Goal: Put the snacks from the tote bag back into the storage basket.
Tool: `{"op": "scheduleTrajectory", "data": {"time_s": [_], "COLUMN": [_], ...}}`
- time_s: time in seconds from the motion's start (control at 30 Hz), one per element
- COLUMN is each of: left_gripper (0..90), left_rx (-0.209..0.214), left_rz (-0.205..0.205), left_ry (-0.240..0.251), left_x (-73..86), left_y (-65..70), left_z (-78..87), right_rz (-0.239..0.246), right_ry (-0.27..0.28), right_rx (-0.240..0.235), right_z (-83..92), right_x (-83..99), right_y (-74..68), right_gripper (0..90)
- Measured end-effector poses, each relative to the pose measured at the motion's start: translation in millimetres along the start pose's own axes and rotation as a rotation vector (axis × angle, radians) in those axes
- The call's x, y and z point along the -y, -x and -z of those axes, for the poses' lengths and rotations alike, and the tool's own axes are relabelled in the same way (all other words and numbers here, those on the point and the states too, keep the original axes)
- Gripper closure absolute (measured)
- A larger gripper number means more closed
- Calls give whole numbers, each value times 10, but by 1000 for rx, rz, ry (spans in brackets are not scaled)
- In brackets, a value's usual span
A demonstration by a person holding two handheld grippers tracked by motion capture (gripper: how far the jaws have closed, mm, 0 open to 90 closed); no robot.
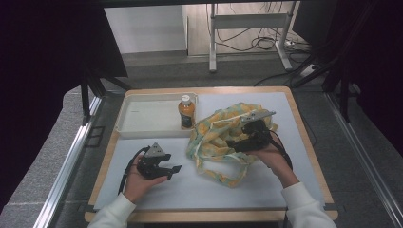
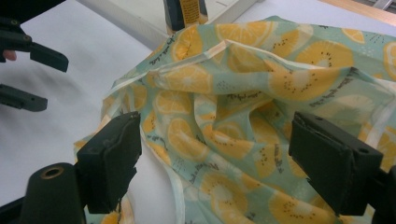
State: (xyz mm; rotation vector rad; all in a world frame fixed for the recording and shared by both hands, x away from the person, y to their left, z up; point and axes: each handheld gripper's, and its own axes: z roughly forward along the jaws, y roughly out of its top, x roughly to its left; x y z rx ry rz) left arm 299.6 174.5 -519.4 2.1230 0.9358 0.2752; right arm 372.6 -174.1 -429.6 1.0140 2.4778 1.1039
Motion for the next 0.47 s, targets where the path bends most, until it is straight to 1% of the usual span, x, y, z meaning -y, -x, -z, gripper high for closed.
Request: {"op": "scheduleTrajectory", "data": {"time_s": [0.3,0.43,0.47], "left_gripper": [351,351,351], "left_rx": [-2,-6,-8], "left_rz": [2,3,5], "left_ry": [6,7,7], "left_x": [2,7,10], "left_y": [-6,-19,-21], "left_z": [15,23,24], "right_rz": [5,15,13], "right_ry": [3,9,18], "right_rx": [-4,6,7], "right_z": [-19,-24,-20], "right_x": [-3,11,24], "right_y": [-32,-53,-57], "right_gripper": [172,171,171]}}
